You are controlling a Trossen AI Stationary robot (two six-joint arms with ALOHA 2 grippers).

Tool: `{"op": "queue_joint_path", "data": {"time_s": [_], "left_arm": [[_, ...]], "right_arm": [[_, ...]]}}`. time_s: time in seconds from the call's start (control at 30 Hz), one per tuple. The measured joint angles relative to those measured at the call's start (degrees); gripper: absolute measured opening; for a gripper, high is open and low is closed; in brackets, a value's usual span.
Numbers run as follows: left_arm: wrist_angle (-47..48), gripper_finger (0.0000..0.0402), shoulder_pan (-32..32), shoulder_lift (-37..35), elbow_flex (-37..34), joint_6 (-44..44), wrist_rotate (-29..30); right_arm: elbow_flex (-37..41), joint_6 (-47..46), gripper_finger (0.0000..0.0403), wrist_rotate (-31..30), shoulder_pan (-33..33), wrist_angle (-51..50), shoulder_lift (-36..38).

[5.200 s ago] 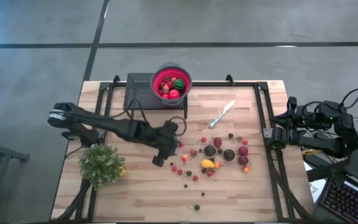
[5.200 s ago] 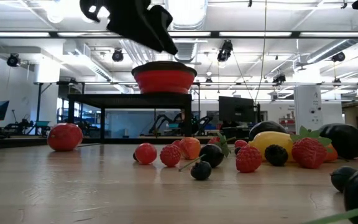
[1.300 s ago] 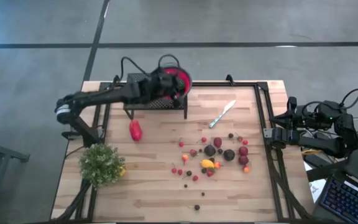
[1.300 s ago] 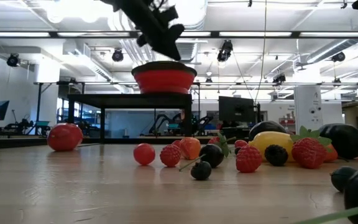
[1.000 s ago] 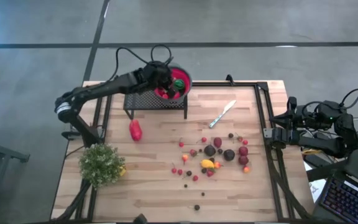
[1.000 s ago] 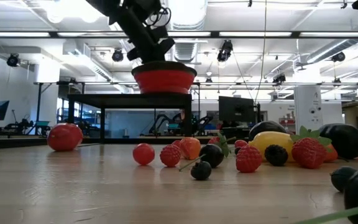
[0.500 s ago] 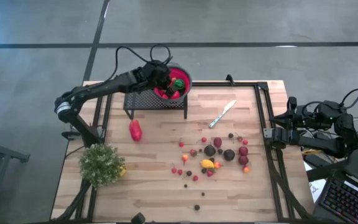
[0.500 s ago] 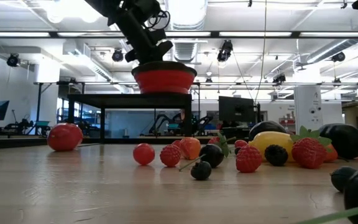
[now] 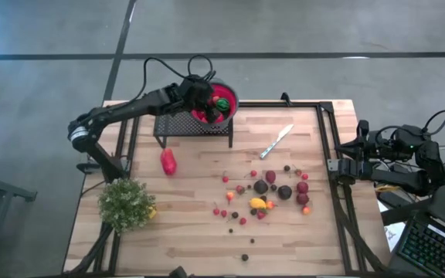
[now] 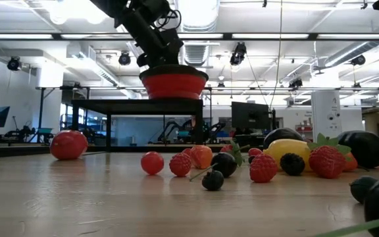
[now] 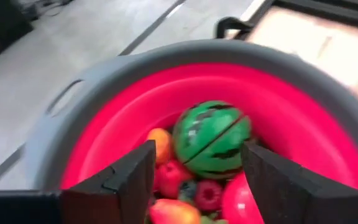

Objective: Pick & Place Fruit
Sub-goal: Put the red cherry into the red gray strainer bowl on the shelf

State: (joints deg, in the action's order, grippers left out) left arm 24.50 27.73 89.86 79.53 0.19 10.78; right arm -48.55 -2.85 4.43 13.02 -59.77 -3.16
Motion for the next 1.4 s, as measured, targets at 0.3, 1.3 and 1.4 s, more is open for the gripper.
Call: {"op": "queue_joint_path", "data": {"time_s": [0.3,1.3,1.4], "left_arm": [[-0.3,0.0238,-4.74,-0.02,1.0,4.92,-5.37],[1.84,0.0236,-34.41,0.0,-1.05,16.25,-7.08],[0.64,0.0236,-36.42,0.0,-3.58,16.87,-7.28]], "right_arm": [[0.01,0.0,0.0008,0.02,-0.01,-0.02,0.02],[0.0,-0.11,0.0008,0.02,0.0,0.0,0.02],[0.01,-0.02,0.0008,0.0,0.0,0.0,0.02]]}}
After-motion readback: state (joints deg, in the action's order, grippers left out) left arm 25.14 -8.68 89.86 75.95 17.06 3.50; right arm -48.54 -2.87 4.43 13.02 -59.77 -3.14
